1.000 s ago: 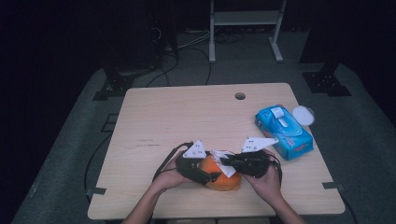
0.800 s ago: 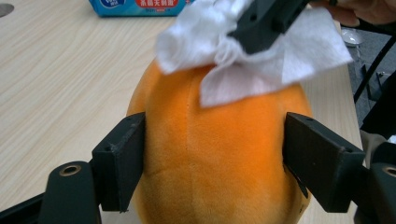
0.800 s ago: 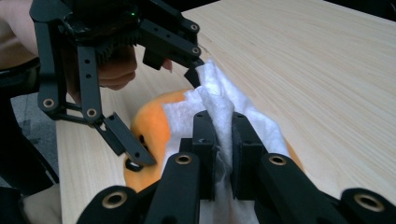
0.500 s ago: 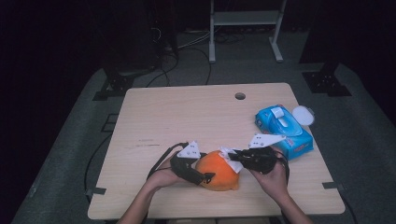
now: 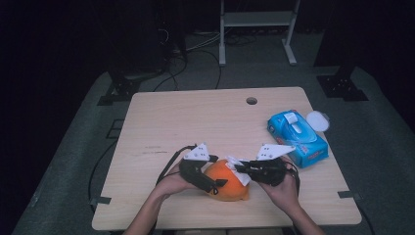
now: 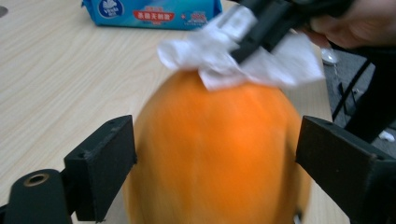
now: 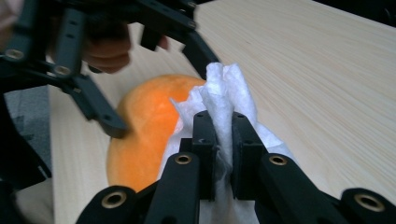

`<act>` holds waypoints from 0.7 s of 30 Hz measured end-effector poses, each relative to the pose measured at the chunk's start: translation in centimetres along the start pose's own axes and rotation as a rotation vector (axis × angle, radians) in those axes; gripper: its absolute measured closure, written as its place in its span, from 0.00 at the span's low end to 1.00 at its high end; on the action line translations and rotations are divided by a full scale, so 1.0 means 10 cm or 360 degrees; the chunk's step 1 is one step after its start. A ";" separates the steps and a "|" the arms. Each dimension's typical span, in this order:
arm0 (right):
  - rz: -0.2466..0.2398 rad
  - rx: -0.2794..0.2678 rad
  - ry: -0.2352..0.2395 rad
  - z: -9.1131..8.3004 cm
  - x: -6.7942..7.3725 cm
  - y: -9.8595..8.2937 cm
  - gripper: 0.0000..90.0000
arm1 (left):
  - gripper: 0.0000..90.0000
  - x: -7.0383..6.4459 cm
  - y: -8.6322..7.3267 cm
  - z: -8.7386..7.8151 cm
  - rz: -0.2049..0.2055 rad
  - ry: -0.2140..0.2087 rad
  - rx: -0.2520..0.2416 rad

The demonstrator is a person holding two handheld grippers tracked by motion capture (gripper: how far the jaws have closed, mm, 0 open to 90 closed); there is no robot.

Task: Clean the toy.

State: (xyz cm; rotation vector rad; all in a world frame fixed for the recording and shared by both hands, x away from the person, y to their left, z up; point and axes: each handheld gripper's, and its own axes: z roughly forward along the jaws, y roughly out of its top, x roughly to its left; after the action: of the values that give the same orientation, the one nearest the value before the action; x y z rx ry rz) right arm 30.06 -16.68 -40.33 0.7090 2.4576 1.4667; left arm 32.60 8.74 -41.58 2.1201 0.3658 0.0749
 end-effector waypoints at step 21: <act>0.0037 0.0003 -0.0046 -0.08 -0.08 -0.01 0.90 | 0.27 0.03 -0.13 -0.03 0.0074 -0.0017 0.0063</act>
State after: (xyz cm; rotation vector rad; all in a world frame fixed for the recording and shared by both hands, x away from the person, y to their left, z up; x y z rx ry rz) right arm 30.46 -17.73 -40.13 0.7564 2.4380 1.4520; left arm 32.51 9.72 -42.53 2.1676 0.3145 0.0839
